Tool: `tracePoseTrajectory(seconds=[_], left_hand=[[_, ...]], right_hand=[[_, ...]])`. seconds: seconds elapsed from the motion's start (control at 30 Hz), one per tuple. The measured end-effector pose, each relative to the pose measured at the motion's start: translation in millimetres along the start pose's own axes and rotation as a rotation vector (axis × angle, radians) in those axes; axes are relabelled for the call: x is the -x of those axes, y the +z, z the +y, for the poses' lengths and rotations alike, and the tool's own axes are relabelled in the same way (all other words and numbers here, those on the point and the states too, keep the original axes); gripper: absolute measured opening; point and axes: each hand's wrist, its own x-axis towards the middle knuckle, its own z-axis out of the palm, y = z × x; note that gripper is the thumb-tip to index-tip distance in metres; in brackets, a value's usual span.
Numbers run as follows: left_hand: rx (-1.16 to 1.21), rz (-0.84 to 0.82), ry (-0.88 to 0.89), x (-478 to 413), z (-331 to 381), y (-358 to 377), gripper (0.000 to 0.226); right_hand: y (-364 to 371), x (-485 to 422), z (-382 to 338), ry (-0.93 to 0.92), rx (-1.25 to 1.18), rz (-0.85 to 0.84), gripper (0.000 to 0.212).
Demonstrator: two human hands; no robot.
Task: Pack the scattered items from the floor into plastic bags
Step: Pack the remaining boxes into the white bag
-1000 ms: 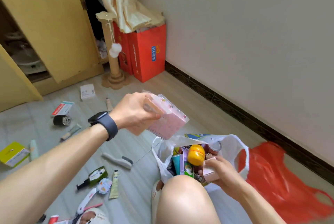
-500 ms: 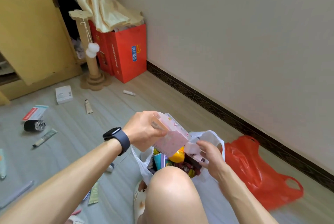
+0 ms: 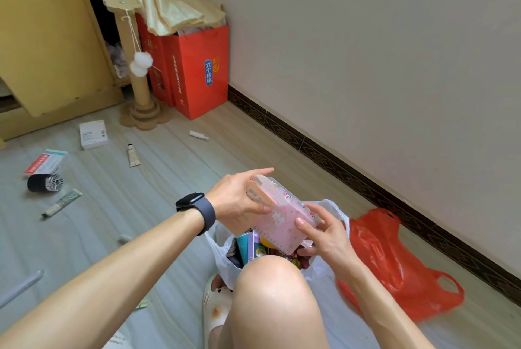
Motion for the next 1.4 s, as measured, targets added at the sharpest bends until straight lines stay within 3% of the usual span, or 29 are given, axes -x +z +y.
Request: tracePoseTrajectory(seconds=[0.1,0.27,0.37,0.5,0.7,0.87,1.07,1.17,1.27,1.4], left_hand=[[-0.018,-0.001,-0.004,-2.0,-5.2,1.3,0.074],[-0.185,-0.003,-0.061,1.8,-11.5,-7.9,0.026],[-0.369,-0.180,-0.128,12.7,-21.2,-3.3,0.029],[-0.601,-0.303,-0.072,22.3,-28.9,16.2,0.039],[-0.286,-0.174,-0.093,8.6,-23.6,16.5,0.053],[-0.102,-0.132,-0.112,3.0,-18.5,5.7,0.051],[0.134,-0.050,-0.197,-4.5,-25.9,12.8,0.032],[0.380,-0.014,-0.171,-8.8,-18.3,24.6,0.031],[0.575,-0.006,-0.145,-13.0,-10.0,38.6,0.028],[0.590,0.027,-0.174,-18.2,-5.5,49.7,0.020]], right_hand=[[-7.1,2.1,-0.5,-0.008,0.027,-0.011,0.035],[-31.4,-0.2,10.4,0.007,0.279,0.011,0.034],[-48.3,-6.6,15.3,-0.026,0.555,-0.052,0.028],[-44.5,-17.5,12.4,-0.107,0.901,-0.210,0.025],[-14.1,-61.7,38.2,-0.134,1.208,-0.356,0.038],[-3.6,-65.2,66.8,-0.147,1.390,-0.007,0.035],[-1.1,-51.0,76.2,-0.120,1.164,0.015,0.034],[12.1,-38.1,51.6,-0.059,0.568,0.031,0.025],[27.2,-22.4,16.7,0.060,-0.036,-0.150,0.029],[33.0,-16.3,3.0,-0.101,0.005,-0.133,0.022]])
